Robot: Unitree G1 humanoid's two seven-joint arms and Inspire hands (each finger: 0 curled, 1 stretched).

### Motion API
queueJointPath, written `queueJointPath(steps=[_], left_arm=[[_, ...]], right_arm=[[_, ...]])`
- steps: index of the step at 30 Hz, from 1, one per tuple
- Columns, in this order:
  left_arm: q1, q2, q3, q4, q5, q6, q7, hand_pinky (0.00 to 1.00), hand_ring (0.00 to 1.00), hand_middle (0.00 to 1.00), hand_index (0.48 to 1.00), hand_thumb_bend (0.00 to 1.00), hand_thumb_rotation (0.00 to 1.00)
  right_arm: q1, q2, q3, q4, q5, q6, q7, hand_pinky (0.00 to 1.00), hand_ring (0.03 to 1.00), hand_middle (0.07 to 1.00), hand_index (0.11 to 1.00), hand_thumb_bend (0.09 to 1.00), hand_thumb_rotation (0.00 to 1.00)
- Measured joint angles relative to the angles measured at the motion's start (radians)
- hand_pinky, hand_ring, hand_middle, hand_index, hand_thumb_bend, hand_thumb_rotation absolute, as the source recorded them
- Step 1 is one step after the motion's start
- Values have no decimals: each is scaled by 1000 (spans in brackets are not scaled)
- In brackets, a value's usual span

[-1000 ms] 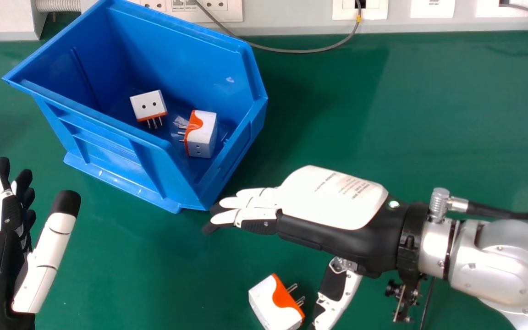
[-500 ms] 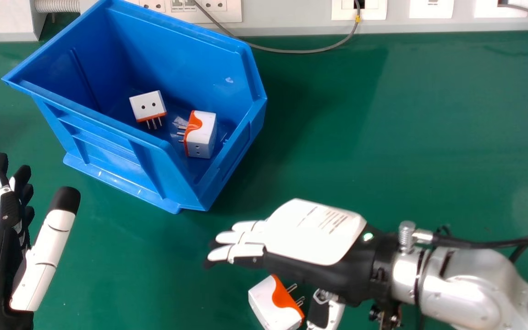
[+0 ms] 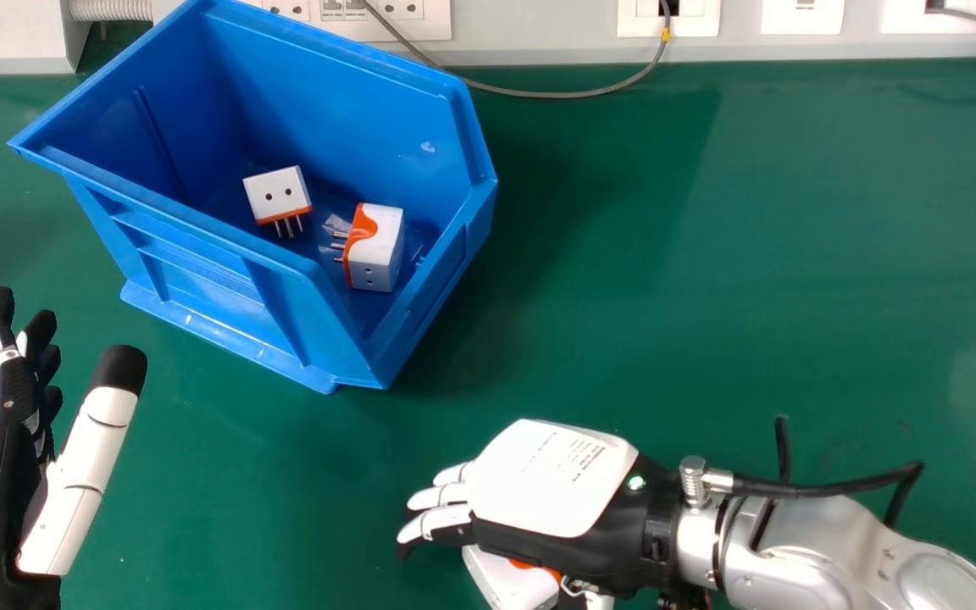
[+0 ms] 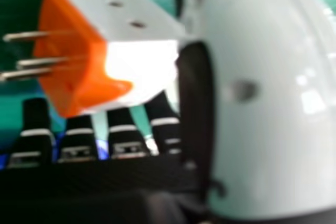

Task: Pick all objects and put in blue box

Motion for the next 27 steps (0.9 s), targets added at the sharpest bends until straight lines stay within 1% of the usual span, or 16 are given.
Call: queueJointPath(steps=[4,6,10,12,13,14,16,17,18,19,21,22,23,24,26,27], left_arm=[[-1,0,0,-1,-1,1,0,1000,1000,1000,1000,772,855],[-1,0,2,-1,-1,1,0,1000,1000,1000,1000,772,855],[-1,0,2,-1,-2,1,-1,1000,1000,1000,1000,774,855],[-1,0,3,-1,-2,1,-1,1000,1000,1000,1000,775,855],[-1,0,4,-1,-3,1,-1,1000,1000,1000,1000,775,855],[-1,0,5,-1,-4,1,-1,1000,1000,1000,1000,775,855],[-1,0,7,-1,-4,1,-2,1000,1000,1000,1000,775,855],[-1,0,7,-1,-4,1,-2,1000,1000,1000,1000,777,855],[-1,0,8,-1,-4,1,-2,1000,1000,1000,1000,777,855],[-2,0,8,-1,-4,1,-2,1000,1000,1000,1000,778,855],[-2,0,8,-1,-4,1,-5,1000,1000,1000,1000,778,855],[-2,0,8,-1,-4,1,-5,1000,1000,1000,1000,778,855],[-2,0,8,-1,-4,1,-5,1000,1000,1000,1000,778,855],[-1,0,8,-1,-4,1,-6,1000,1000,1000,1000,778,855],[1,0,8,-1,-4,1,-6,1000,1000,1000,1000,778,855],[1,0,9,-1,-4,1,-6,1000,1000,1000,1000,780,855]], right_arm=[[-14,10,7,52,-29,-11,-57,758,841,844,787,547,8],[-17,11,8,70,-33,-20,-83,754,838,839,783,528,6],[-41,14,16,117,-40,-50,-130,721,806,805,751,431,2],[-53,14,22,144,-48,-73,-167,700,791,790,737,414,2],[-60,15,27,161,-64,-87,-200,700,791,790,737,414,2],[-69,15,36,178,-80,-105,-238,670,766,766,713,431,1],[-87,15,54,206,-118,-127,-309,670,766,766,713,431,1],[-98,15,64,219,-142,-133,-347,630,727,731,668,446,23],[-108,15,75,226,-163,-136,-379,630,727,731,668,446,23],[-120,15,86,235,-187,-138,-408,564,654,677,638,460,19],[-138,15,99,256,-216,-139,-453,564,654,677,638,460,19],[-146,15,106,266,-225,-139,-473,489,588,630,616,469,15],[-152,15,111,276,-230,-140,-488,489,588,630,616,469,15],[-156,16,113,287,-232,-140,-503,425,535,592,599,477,12],[-163,18,115,304,-232,-140,-522,425,535,592,599,477,12],[-167,19,116,312,-233,-140,-527,421,509,566,578,482,9]])
